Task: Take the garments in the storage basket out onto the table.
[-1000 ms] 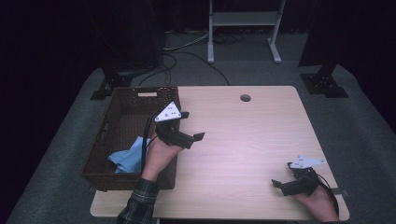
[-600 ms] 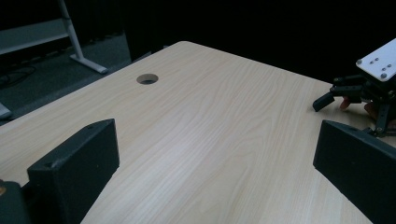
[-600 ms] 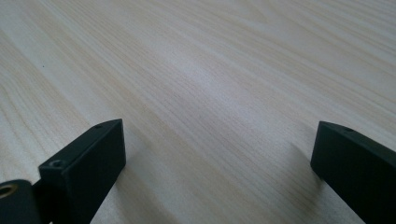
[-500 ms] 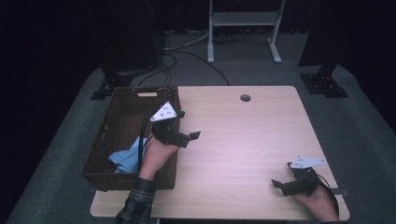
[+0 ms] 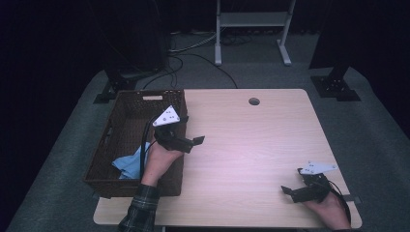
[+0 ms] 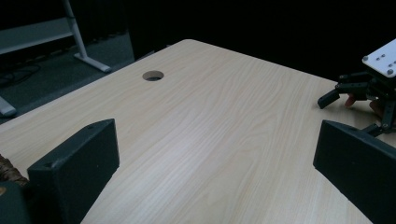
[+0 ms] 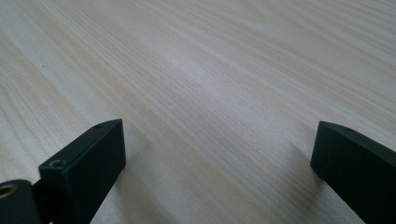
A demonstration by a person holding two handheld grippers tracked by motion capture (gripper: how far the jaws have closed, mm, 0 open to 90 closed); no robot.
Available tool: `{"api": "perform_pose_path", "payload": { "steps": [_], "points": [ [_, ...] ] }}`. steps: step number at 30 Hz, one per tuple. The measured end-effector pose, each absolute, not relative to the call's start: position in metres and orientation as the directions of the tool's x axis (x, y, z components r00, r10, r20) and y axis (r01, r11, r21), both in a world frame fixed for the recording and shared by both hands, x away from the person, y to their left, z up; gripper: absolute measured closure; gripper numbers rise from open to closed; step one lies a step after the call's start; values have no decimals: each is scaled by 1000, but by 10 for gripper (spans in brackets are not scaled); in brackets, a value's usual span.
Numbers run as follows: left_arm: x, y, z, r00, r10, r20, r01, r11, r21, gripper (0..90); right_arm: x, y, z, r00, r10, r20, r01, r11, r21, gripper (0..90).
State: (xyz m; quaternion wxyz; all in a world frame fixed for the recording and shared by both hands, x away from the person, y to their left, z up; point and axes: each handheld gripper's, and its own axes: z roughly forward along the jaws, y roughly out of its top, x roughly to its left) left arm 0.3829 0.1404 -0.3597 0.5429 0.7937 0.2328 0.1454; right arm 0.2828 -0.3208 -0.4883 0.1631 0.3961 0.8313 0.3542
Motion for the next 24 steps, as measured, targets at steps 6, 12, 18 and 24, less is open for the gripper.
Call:
{"api": "perform_pose_path", "payload": {
  "steps": [6, 12, 18, 24],
  "points": [
    [384, 147, -362, 845, 535, -31, 217, -290, 932, 0, 283, -321, -488, -633, 774, 10, 544, 435, 718, 21],
    [383, 153, -362, 839, 544, -31, 218, -282, 934, 0, 283, -321, -488, -633, 774, 10, 544, 435, 718, 21],
    [383, 159, -363, 833, 552, -37, 224, -276, 935, 0, 283, -321, -488, -633, 774, 10, 543, 435, 718, 21],
    [381, 167, -363, 824, 566, -38, 226, -267, 937, 0, 283, -321, -488, -633, 774, 10, 544, 435, 718, 21]
  ]
}}
